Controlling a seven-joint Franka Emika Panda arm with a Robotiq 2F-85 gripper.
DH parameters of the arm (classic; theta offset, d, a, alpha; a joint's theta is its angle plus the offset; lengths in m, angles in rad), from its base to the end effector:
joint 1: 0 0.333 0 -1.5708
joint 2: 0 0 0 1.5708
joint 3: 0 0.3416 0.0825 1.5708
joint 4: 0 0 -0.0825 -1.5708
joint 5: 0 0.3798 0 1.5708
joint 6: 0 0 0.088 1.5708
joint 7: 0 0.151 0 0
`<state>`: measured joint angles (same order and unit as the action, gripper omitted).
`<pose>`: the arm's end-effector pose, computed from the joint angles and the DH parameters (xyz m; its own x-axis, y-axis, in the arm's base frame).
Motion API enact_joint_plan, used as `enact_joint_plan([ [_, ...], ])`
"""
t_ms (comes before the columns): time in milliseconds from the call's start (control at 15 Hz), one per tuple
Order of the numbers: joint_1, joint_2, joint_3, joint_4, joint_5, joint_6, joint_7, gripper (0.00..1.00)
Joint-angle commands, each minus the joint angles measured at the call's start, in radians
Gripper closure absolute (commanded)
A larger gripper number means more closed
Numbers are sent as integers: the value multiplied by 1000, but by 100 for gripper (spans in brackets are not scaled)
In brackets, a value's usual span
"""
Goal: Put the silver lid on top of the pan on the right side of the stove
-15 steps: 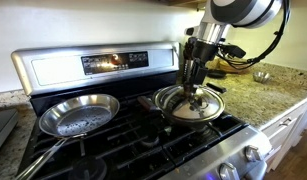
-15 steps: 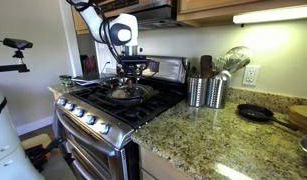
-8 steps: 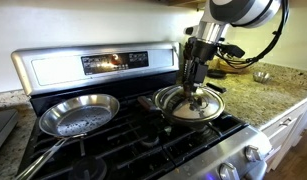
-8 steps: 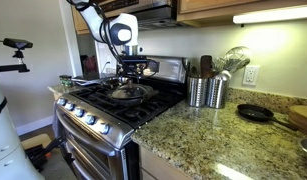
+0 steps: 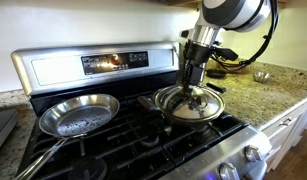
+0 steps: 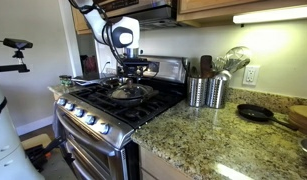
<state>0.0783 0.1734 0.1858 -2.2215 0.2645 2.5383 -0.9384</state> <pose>0.5474 0.1512 0.2978 0.5356 0.8099 0.2390 0.8375 -0.5458 -0.0271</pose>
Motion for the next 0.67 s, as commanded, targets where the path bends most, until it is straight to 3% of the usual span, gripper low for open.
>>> enact_joint_plan([
  [0,-5,6,15,14,0,-14,-1,33],
  [533,21,-46,24,-1,-110,-22,79,87],
  [600,24,-49,26,-1,-122,-15,83,90],
])
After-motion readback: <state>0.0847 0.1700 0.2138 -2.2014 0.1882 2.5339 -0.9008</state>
